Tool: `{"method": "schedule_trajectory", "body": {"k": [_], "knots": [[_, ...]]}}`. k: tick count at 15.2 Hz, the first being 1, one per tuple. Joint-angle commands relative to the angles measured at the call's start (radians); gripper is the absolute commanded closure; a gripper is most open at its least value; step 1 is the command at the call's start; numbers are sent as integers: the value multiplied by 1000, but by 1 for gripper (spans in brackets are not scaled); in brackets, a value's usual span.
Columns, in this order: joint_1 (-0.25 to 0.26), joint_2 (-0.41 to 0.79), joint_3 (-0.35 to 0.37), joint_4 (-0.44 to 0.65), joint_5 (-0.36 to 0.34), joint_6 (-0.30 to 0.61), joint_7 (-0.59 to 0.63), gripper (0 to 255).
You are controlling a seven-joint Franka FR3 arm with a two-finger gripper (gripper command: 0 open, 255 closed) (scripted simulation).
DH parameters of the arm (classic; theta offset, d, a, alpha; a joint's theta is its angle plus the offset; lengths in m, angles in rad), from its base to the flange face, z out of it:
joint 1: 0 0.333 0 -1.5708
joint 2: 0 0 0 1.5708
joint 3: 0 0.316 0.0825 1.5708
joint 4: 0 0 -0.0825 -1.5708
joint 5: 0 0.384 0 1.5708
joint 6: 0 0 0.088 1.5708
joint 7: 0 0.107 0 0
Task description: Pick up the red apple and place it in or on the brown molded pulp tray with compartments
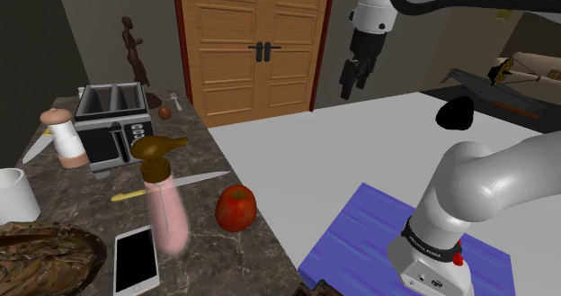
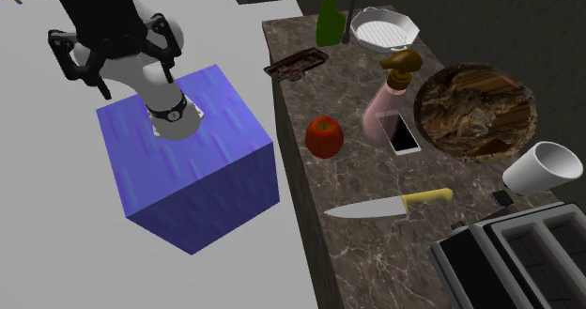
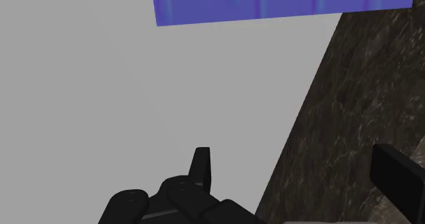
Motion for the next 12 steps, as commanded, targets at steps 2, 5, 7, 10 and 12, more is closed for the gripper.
{"method": "schedule_trajectory", "body": {"k": [2, 5, 7, 10, 12], "knots": [[7, 10, 15, -10, 16, 17, 19, 0], [28, 48, 59, -33, 63, 72, 75, 0], [43, 79, 88, -43, 93, 110, 111, 0], [63, 134, 134, -50, 135, 170, 164, 0], [75, 175, 164, -49, 161, 210, 198, 0]]}}
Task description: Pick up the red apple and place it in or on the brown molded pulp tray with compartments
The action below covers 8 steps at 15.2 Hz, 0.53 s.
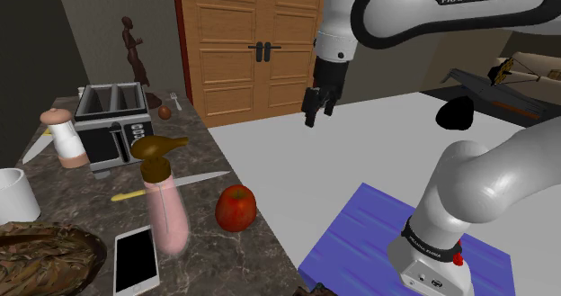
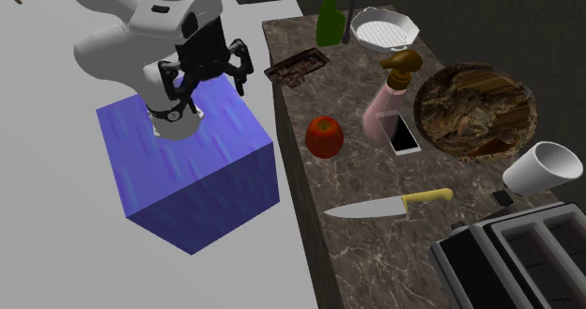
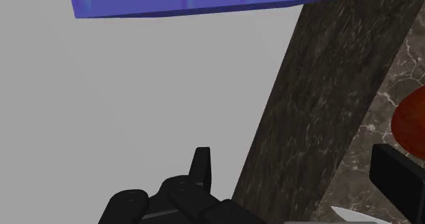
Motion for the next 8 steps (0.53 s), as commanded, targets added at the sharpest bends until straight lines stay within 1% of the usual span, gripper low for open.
{"method": "schedule_trajectory", "body": {"k": [1, 8], "knots": [[12, 55, 34, 9, 26, 48, 39, 0], [45, 236, 141, 58, 87, 189, 156, 0]]}}
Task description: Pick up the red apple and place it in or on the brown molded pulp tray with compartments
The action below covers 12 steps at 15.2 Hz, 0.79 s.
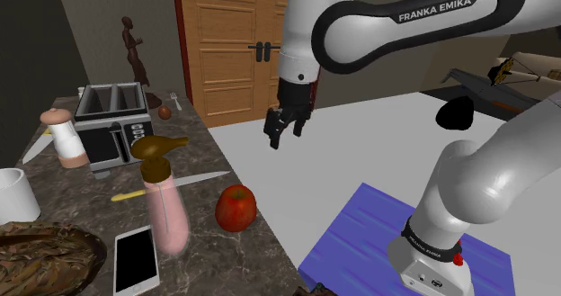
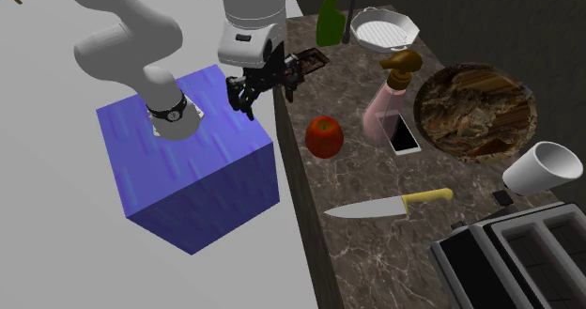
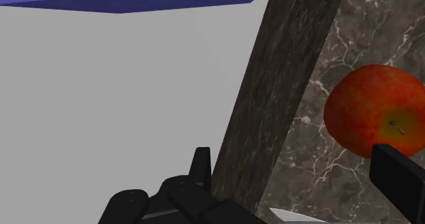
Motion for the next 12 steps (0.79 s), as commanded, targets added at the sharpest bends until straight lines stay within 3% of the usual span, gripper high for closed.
{"method": "schedule_trajectory", "body": {"k": [1, 10, 12], "knots": [[9, 53, 31, 10, 14, 48, 36, 0], [35, 335, 154, 158, -9, 198, 202, 0], [36, 349, 157, 144, -14, 226, 207, 0]]}}
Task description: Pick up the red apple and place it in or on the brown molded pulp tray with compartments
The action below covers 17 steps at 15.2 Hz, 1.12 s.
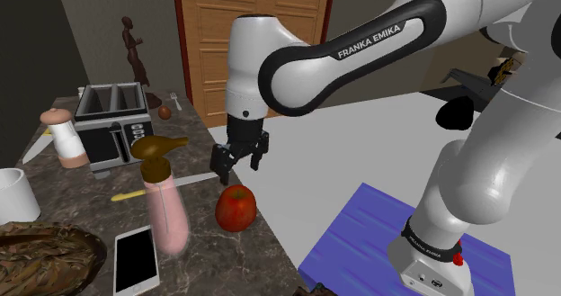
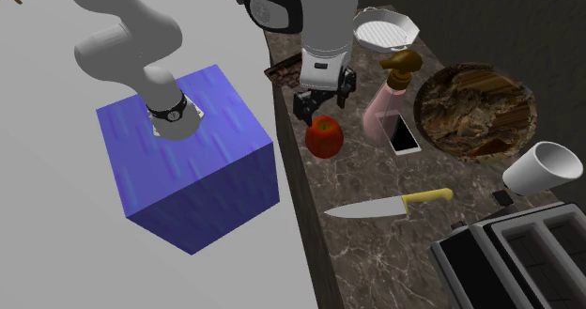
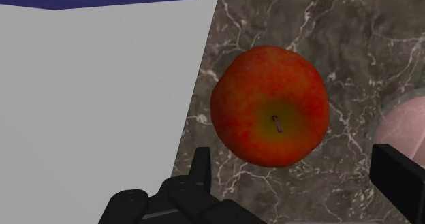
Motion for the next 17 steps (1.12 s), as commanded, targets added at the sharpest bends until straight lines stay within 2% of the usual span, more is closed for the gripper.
{"method": "schedule_trajectory", "body": {"k": [1, 6, 13, 14, 17], "knots": [[2, 19, 6, -7, -6, 26, 9, 0], [3, 57, 13, -35, -23, 89, 22, 0], [3, 57, 13, -34, -23, 89, 22, 0], [3, 57, 13, -34, -23, 89, 22, 255], [3, 57, 13, -34, -23, 88, 22, 255]]}}
